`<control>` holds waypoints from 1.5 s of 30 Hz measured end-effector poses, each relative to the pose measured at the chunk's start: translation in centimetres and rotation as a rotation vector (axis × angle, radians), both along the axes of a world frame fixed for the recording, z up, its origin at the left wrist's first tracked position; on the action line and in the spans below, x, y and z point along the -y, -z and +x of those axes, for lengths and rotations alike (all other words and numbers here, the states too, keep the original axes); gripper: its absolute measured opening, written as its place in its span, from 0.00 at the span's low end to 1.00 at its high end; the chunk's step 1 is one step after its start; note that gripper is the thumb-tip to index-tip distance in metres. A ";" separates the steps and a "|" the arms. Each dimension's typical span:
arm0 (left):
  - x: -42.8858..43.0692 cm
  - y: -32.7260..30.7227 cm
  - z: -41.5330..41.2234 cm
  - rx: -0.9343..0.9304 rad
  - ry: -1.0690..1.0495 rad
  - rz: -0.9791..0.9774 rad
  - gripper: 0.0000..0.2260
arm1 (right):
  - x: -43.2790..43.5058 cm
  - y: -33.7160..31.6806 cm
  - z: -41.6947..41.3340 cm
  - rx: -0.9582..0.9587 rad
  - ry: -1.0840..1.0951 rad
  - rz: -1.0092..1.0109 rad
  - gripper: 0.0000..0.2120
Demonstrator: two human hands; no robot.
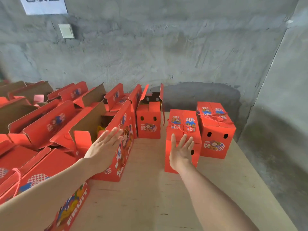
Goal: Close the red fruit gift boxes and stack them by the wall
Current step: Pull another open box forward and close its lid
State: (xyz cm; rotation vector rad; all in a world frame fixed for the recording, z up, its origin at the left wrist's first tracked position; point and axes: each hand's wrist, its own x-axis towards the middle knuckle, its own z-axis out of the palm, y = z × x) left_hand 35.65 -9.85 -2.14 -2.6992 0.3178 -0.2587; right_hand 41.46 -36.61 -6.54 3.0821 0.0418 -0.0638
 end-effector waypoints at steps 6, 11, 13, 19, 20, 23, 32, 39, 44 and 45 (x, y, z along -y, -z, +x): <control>1.0 1.1 4.6 -0.119 -0.094 0.178 0.28 | 2.6 0.5 6.7 0.007 0.024 0.006 0.48; 1.1 2.2 6.8 -0.207 -0.199 0.377 0.27 | 2.8 1.6 11.0 0.057 0.020 0.007 0.50; 0.8 2.5 7.2 -0.211 -0.191 0.426 0.26 | 3.1 1.8 12.3 0.075 0.020 0.008 0.49; -0.2 2.5 8.1 -0.204 -0.117 0.407 0.27 | 3.3 1.8 14.1 0.081 0.035 -0.005 0.48; -0.7 2.7 8.2 -0.230 -0.133 0.325 0.27 | 3.3 1.6 14.1 0.079 0.034 -0.006 0.47; -1.8 3.1 8.1 -0.330 -0.217 -0.031 0.25 | 3.1 0.8 13.7 0.048 0.055 0.007 0.47; -1.9 3.5 11.0 -0.238 -0.155 -0.291 0.19 | -6.1 3.8 13.8 0.164 -0.357 0.391 0.34; -2.2 5.8 12.5 -0.171 -0.040 -0.149 0.33 | -11.0 5.2 19.8 0.062 -0.188 0.655 0.34; -2.8 6.2 13.0 -0.232 -0.032 -0.163 0.34 | -12.8 6.5 21.5 0.270 0.063 0.887 0.28; -2.8 6.2 13.0 -0.232 -0.029 -0.169 0.34 | -12.7 6.6 21.7 0.258 0.073 0.897 0.28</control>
